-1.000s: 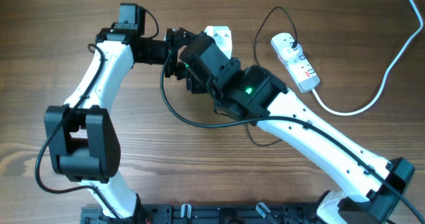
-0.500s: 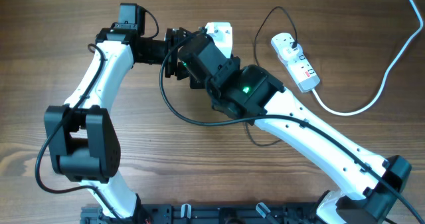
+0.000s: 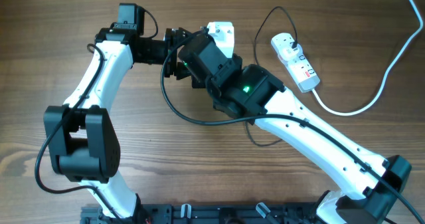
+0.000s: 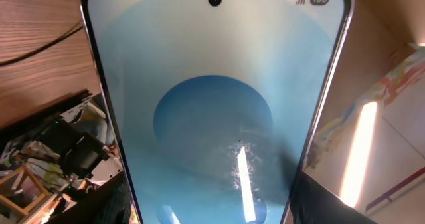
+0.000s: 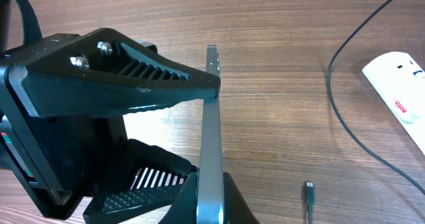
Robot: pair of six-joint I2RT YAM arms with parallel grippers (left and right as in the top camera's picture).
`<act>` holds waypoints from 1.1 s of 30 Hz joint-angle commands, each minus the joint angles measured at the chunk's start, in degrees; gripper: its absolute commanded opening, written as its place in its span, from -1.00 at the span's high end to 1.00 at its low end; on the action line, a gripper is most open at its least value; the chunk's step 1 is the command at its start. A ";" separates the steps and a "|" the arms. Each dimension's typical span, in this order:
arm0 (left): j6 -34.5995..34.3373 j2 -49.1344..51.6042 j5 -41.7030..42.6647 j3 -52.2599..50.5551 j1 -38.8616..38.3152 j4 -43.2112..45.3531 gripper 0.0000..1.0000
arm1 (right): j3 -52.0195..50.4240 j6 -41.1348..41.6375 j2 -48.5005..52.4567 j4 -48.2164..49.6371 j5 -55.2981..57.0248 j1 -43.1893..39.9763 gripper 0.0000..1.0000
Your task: Plug charger to phone and switch on socket
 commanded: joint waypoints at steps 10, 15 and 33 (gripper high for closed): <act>0.11 -1.38 -0.55 1.11 0.11 6.45 -1.00 | 1.22 40.54 0.79 1.20 0.35 -0.02 0.91; 0.11 -1.38 -2.40 1.11 0.11 6.43 -0.71 | 1.22 64.08 -0.33 0.79 0.31 -0.02 0.91; -3.13 -1.38 -2.32 1.11 0.09 6.40 0.34 | 1.20 76.15 -0.92 0.35 -5.57 0.00 0.91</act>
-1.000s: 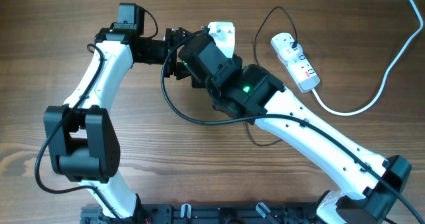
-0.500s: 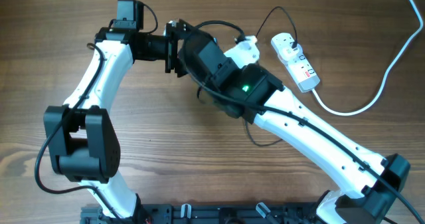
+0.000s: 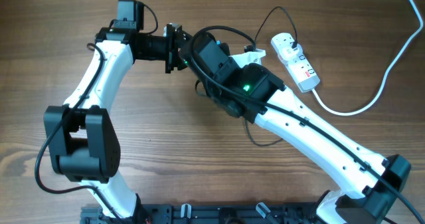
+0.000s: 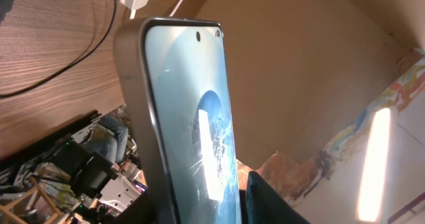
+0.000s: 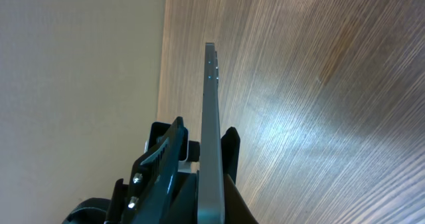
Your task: Plug charger to phone and switch on socket
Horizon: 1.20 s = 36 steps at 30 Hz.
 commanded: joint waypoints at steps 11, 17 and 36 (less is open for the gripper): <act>0.00 -1.38 3.34 0.74 0.09 0.48 0.57 | 1.01 0.87 -1.18 1.75 -13.60 0.22 0.91; 0.00 -1.38 3.50 0.74 0.11 0.48 0.92 | 1.01 -3.58 -1.20 1.73 -12.92 0.20 0.51; 27.69 -1.79 -29.35 0.74 3.76 -5.01 0.92 | 0.11 -75.19 -10.56 -14.82 -4.79 -16.00 -1.00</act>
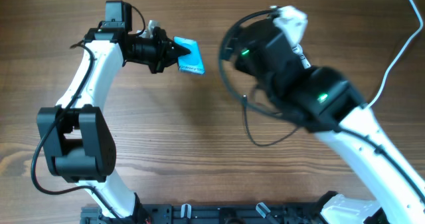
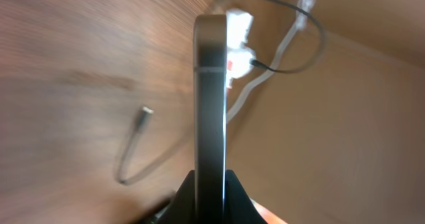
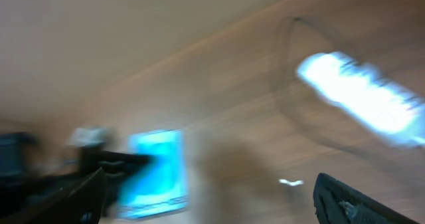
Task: Plug charger to phone and switch on socket
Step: 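Grasp the black cable's USB-C plug on the table with the right gripper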
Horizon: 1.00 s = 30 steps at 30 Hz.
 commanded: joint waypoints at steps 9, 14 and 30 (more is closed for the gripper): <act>6.69 -3.30 -34.47 0.70 0.68 -9.01 0.92 | -12.70 -18.67 15.39 -5.07 -24.46 -12.72 -0.35; 6.88 -3.30 -36.48 0.70 0.68 -11.72 0.92 | -14.10 -16.24 24.33 -4.83 -24.48 -12.63 0.12; 6.88 -3.30 -36.70 0.70 0.66 -12.09 0.92 | -14.78 -24.96 35.41 1.77 -31.08 -12.63 0.17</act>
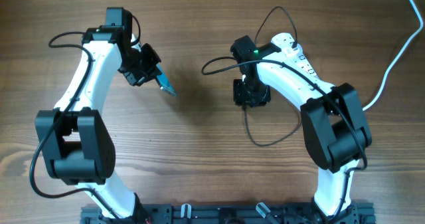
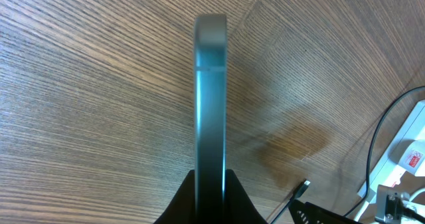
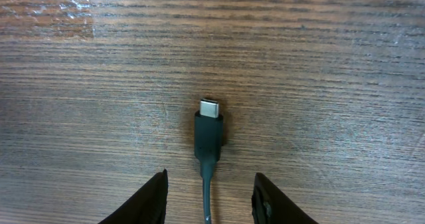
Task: Plug charger to phone and switch on socket
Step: 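Grasp the black cable's USB-C plug on the table with the right gripper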
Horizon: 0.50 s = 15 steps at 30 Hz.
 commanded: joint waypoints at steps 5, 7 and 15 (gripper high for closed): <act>-0.61 -2.34 -0.11 0.68 0.35 -0.02 0.92 | -3.32 0.52 1.11 1.68 -0.02 0.02 0.28; -0.61 -2.34 -0.11 0.68 0.35 -0.02 0.92 | -3.74 0.50 1.18 2.29 -0.02 0.02 0.28; -0.61 -2.34 -0.11 0.68 0.35 0.35 0.92 | -4.37 3.54 1.51 3.91 1.64 0.87 0.48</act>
